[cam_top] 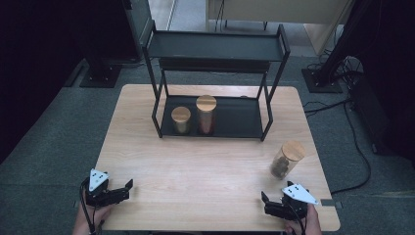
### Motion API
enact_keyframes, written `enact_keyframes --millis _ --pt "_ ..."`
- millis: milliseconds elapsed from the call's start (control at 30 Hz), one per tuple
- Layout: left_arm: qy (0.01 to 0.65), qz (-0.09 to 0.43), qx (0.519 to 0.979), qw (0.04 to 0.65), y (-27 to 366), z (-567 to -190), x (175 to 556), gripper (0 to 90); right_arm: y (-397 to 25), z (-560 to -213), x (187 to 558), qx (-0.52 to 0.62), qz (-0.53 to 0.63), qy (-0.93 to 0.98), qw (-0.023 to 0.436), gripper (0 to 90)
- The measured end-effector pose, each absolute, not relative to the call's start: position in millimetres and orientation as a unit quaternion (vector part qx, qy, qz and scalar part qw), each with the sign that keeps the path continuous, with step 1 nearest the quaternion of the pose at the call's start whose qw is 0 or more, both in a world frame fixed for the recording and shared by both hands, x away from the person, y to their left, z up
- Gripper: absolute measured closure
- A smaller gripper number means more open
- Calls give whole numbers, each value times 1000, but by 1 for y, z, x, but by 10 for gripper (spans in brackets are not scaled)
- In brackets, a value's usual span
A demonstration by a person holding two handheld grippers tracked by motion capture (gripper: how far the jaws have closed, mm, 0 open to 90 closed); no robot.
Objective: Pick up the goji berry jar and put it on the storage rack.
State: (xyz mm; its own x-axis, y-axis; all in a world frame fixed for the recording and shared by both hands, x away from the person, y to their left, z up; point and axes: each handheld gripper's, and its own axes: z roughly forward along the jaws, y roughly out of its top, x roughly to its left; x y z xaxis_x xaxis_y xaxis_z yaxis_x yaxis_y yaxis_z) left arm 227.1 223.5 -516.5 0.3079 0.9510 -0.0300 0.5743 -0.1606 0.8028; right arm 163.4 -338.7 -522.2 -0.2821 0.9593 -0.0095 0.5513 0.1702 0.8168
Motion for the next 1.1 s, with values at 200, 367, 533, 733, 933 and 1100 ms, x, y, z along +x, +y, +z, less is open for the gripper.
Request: enact_keyframes --millis 200,367,533,733,933,1100 --pt "531 254 718 372 223 -516 227 9 -344 -526 161 533 363 716 269 0" --pt "531 253 718 372 223 -516 227 8 -340 -526 160 515 354 732 272 0" --pt "531 254 718 371 223 -516 227 8 -350 -523 159 537 388 701 266 0" --pt "531 254 719 370 223 -517 227 8 -361 -522 161 545 368 699 281 0" --pt "531 254 719 371 223 -516 227 8 -368 -522 167 544 362 698 292 1" --pt "531 253 719 372 223 -516 227 8 -379 -522 173 546 353 701 293 1"
